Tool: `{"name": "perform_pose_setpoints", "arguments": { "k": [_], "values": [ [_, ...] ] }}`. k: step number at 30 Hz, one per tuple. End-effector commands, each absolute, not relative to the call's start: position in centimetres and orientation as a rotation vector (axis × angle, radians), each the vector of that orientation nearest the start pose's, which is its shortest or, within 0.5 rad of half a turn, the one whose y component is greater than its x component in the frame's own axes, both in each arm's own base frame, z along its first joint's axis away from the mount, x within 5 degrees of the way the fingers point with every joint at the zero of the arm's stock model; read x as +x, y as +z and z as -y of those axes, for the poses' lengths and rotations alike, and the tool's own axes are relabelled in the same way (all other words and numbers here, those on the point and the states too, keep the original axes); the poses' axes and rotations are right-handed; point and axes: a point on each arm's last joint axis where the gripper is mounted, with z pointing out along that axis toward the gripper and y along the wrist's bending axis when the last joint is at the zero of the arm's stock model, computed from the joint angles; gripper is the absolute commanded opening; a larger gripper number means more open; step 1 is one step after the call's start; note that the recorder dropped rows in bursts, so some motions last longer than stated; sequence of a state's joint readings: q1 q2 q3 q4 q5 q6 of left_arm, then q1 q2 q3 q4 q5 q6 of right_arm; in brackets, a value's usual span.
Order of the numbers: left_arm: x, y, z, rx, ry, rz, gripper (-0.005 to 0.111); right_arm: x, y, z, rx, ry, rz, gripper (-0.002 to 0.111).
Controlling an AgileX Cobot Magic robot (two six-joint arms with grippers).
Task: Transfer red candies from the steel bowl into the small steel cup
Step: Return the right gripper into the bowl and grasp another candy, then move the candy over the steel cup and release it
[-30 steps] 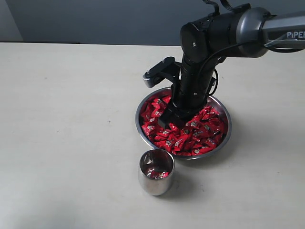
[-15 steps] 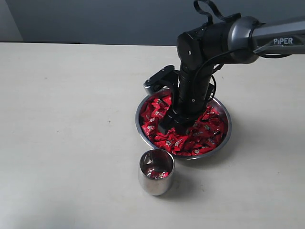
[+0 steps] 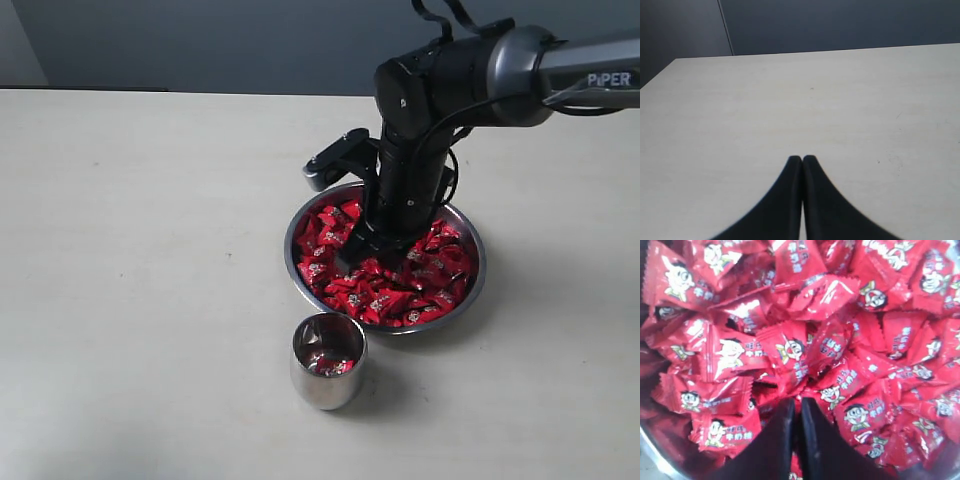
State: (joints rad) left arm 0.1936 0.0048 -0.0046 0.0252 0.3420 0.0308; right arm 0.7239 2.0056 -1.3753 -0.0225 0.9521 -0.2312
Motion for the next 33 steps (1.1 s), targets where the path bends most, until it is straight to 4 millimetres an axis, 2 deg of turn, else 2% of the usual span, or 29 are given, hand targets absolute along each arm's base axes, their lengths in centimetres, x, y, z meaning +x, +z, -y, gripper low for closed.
{"name": "perform_pose_setpoints", "arguments": {
  "k": [1, 7, 14, 19, 25, 29, 33],
  "values": [
    [5.3, 18.3, -1.1, -0.126, 0.179, -1.817, 0.0, 29.3, 18.5, -25.0, -1.372, -0.022, -2.663, 0.004],
    [5.3, 18.3, -1.1, -0.126, 0.179, -1.817, 0.0, 29.2, 20.0, -24.7, -1.331, -0.027, -2.637, 0.004],
    [5.3, 18.3, -1.1, -0.126, 0.179, -1.817, 0.0, 28.7, 22.7, -24.3, -1.277, 0.003, -2.589, 0.004],
    [5.3, 18.3, -1.1, -0.126, 0.179, -1.817, 0.0, 27.6, 24.8, -24.4, -1.214, 0.14, -2.584, 0.004],
    [5.3, 18.3, -1.1, -0.126, 0.179, -1.817, 0.0, 24.8, 25.9, -26.5, -1.308, 0.257, -2.552, 0.004],
    [5.3, 18.3, -1.1, -0.126, 0.179, -1.817, 0.0, 22.6, 25.8, -28.1, -1.419, 0.256, -2.526, 0.004],
    [5.3, 18.3, -1.1, -0.126, 0.179, -1.817, 0.0, 21.4, 25.7, -28.6, -1.482, 0.2, -2.525, 0.004]
  ]
}}
